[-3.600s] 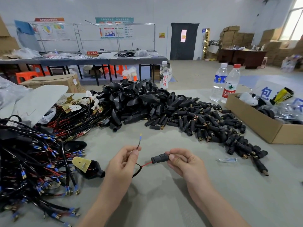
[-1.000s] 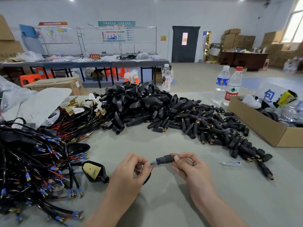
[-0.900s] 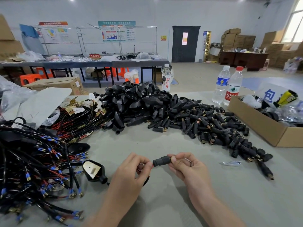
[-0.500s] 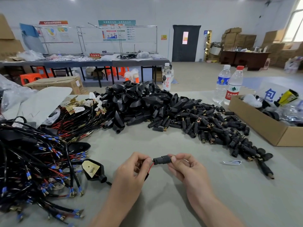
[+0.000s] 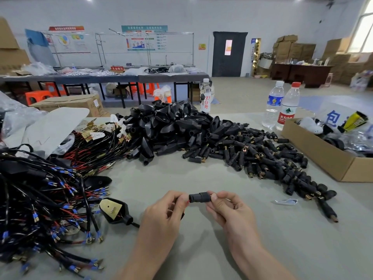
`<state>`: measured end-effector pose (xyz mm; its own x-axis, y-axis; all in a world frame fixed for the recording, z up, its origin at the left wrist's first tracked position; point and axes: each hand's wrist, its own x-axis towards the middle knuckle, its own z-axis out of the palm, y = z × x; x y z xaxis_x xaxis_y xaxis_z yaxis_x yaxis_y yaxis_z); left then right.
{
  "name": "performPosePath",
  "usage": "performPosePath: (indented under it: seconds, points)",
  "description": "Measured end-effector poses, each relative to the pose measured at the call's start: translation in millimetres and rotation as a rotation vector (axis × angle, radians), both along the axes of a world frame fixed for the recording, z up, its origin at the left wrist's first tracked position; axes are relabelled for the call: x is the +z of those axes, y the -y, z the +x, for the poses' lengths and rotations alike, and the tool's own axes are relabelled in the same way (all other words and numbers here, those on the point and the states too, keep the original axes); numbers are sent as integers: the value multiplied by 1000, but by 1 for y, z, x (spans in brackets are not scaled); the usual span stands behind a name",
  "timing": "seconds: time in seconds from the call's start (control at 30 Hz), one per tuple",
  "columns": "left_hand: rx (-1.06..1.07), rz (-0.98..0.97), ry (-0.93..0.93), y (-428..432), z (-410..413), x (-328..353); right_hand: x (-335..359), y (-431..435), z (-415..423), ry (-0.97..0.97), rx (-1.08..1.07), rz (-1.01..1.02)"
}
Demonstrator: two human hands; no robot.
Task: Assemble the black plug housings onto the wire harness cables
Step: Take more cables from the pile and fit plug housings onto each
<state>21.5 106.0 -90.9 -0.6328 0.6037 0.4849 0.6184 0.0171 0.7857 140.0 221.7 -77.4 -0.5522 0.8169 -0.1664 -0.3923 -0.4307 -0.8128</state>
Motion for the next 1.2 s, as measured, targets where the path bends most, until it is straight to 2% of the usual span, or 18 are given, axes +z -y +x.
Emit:
performPosePath:
  seconds: [0.13,0.37,0.53,0.8,1.03,1.2]
  points:
    - [-24,73,138,-2,2,-2,1,2,-1,-1,-14,4]
    - [-100,45,194,-5,7,-2,2,2,3,-36,19,-39]
    - [-80,37,175,-3,1,-1,3,1,2,-55,66,-68]
    - [56,74,61,0,-1,1,0,-1,1,-38,111,-48]
    - [45,27,-58,3,-3,6,-2,-4,2,-22,113,-49]
    - [54,-64,-265,7,-1,12,-3,-9,2,-43,113,-72]
